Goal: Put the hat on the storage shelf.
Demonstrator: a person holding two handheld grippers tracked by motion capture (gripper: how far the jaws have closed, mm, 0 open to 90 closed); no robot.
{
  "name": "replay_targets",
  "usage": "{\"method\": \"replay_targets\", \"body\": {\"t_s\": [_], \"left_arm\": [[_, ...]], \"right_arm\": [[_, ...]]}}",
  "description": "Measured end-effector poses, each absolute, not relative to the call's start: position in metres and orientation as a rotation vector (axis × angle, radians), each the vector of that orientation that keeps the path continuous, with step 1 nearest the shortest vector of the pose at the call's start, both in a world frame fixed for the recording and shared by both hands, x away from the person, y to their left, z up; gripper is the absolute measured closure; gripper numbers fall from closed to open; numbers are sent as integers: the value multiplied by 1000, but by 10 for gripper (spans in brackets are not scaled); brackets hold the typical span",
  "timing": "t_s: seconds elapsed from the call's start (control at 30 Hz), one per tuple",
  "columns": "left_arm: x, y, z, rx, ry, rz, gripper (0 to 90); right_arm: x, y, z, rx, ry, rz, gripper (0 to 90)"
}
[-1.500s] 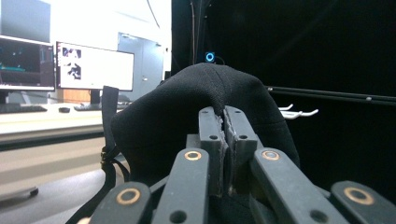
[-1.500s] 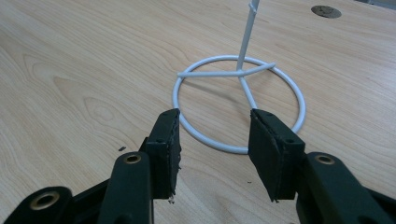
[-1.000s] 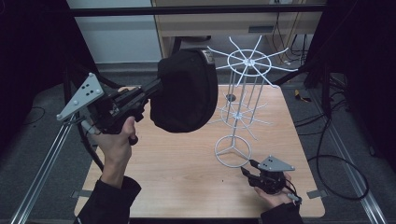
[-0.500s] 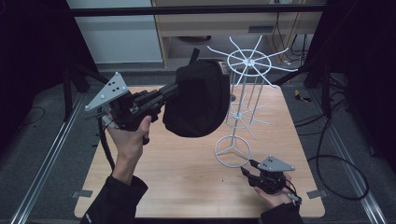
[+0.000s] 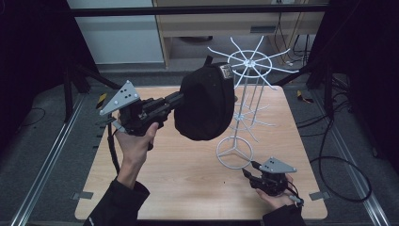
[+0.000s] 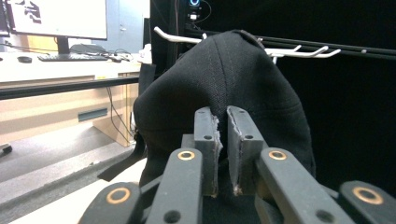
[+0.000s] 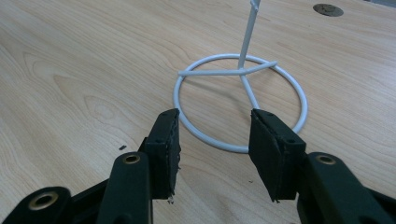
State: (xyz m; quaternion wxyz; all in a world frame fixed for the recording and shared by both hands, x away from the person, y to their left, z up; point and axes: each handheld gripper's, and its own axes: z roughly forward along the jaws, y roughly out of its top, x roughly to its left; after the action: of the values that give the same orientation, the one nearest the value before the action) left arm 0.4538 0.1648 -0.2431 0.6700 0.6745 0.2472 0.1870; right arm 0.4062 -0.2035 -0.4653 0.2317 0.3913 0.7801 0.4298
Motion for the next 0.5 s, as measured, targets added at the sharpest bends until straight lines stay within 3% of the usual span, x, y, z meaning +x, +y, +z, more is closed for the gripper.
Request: {"method": "replay_targets", "body": {"t_s": [0.5], "left_arm": [[436,202,-284,1582,640,486,473]], "right_arm": [[406,-205,-465,1083,2134,1183,509]]}}
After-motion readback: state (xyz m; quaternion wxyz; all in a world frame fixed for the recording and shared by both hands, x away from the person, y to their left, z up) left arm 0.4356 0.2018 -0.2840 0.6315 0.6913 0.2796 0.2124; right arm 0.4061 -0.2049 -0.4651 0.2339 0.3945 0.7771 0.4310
